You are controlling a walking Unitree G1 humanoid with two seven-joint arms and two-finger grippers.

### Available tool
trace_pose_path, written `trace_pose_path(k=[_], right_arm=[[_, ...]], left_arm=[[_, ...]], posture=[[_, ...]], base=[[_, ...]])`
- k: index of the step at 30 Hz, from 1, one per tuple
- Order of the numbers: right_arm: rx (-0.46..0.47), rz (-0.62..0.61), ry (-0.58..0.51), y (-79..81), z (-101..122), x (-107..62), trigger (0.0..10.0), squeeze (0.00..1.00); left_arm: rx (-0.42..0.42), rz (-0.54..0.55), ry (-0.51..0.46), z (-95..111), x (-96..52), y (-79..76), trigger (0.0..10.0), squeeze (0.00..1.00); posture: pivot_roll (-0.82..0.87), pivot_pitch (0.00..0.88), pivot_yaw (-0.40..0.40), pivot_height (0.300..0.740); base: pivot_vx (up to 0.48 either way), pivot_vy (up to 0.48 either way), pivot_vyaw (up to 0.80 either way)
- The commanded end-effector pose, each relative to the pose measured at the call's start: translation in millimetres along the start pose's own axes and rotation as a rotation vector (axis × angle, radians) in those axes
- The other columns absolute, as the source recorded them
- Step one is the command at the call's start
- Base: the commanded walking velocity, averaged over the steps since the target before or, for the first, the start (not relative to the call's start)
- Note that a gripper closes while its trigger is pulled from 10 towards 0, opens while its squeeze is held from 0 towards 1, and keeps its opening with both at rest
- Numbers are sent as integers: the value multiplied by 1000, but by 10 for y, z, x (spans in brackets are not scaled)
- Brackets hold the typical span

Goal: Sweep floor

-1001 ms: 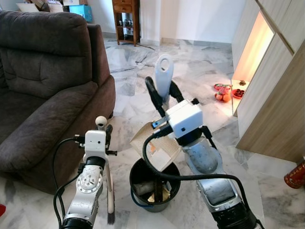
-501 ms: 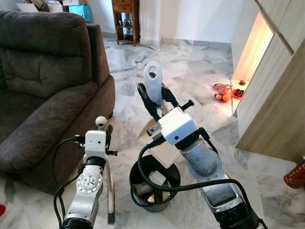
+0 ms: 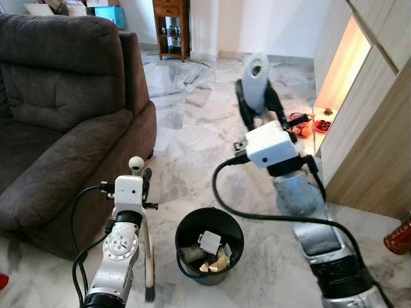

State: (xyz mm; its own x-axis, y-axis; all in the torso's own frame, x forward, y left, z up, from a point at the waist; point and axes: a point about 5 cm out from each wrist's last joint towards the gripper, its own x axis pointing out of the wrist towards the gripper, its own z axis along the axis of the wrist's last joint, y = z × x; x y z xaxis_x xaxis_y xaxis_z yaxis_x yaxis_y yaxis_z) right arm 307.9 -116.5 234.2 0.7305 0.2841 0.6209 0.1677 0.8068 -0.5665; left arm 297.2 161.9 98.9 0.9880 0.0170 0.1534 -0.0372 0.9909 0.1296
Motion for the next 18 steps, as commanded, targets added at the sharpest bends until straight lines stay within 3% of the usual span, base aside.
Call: trace_pose_path(k=[1, 4, 11, 18], right_arm=[[-3, -40, 26, -57, -80, -25, 10000, 0], [-18, -61, 75, -83, -194, -83, 10000, 0], [-112, -87, 273, -62, -645, -423, 10000, 0], [-67, -99, 446, 25, -936, -730, 10000, 0]], left_arm=[[1, 5, -49, 87, 45, 6, 10000, 0], [0, 6, -48, 83, 40, 9, 10000, 0], [-1, 1, -45, 73, 13, 15, 10000, 0], [-3, -10, -40, 67, -4, 9, 10000, 0]], posture=[[129, 0, 12, 740], [128, 0, 12, 740], [130, 0, 14, 740], [132, 0, 18, 740]], base=[[0, 0, 0], [0, 0, 0], [0, 0, 0], [0, 0, 0]])
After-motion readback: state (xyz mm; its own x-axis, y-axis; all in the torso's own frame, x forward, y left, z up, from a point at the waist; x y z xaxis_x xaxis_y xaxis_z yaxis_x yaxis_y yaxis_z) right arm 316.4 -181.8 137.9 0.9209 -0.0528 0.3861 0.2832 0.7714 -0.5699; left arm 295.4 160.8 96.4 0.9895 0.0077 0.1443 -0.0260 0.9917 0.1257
